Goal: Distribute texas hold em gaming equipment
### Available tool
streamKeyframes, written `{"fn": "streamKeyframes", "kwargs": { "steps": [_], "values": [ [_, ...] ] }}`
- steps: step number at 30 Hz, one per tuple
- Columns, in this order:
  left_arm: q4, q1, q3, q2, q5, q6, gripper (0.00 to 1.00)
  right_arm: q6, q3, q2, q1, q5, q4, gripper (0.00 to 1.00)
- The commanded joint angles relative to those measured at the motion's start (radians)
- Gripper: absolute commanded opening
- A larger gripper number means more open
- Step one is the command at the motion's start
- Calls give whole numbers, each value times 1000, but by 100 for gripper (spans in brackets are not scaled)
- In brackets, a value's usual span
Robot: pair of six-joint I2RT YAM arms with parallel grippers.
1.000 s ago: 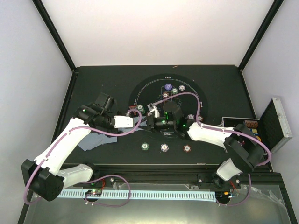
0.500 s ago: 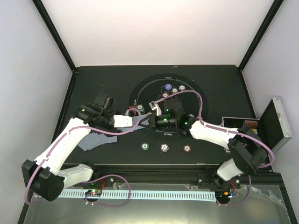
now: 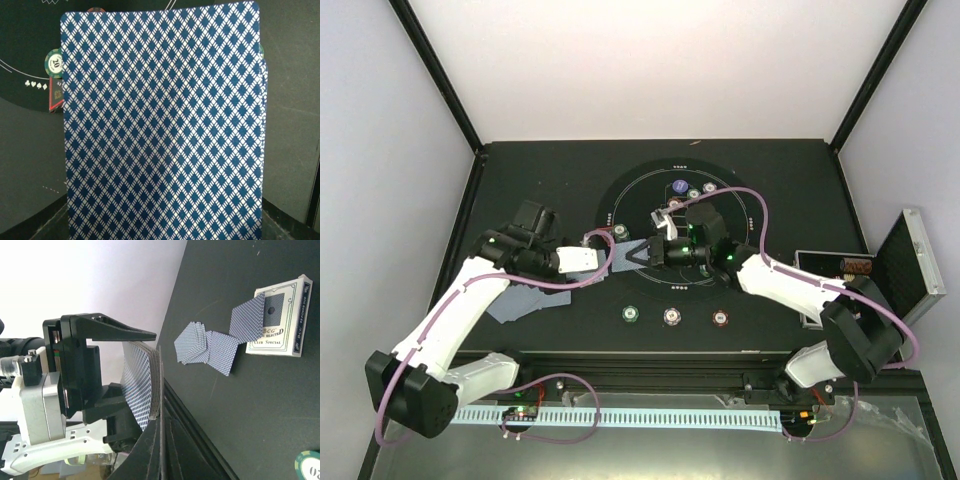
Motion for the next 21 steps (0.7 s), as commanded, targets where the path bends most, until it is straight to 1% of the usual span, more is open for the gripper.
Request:
{"fn": "streamKeyframes", "kwargs": {
  "steps": [1, 5, 8, 11, 15, 21],
  "values": [
    [20, 20, -4, -19, 31, 12, 2, -32, 30, -10, -24, -39, -28, 7],
    [0, 35, -1, -34, 31, 19, 2, -60, 85, 47, -72, -46, -46, 7],
    [-10, 38, -1, -50, 30, 21, 2, -82, 186, 167, -109, -66, -53, 5],
    [-26, 41, 3, -61, 28, 20, 2, -109, 330, 339, -131, -89, -88, 3],
    [-37, 51, -3, -74, 19, 25, 2, -121, 545, 595, -149, -117, -136, 1],
    [-48, 63, -14, -84, 19, 23, 2, -109, 892, 872, -165, -118, -227, 1]
  ]
}}
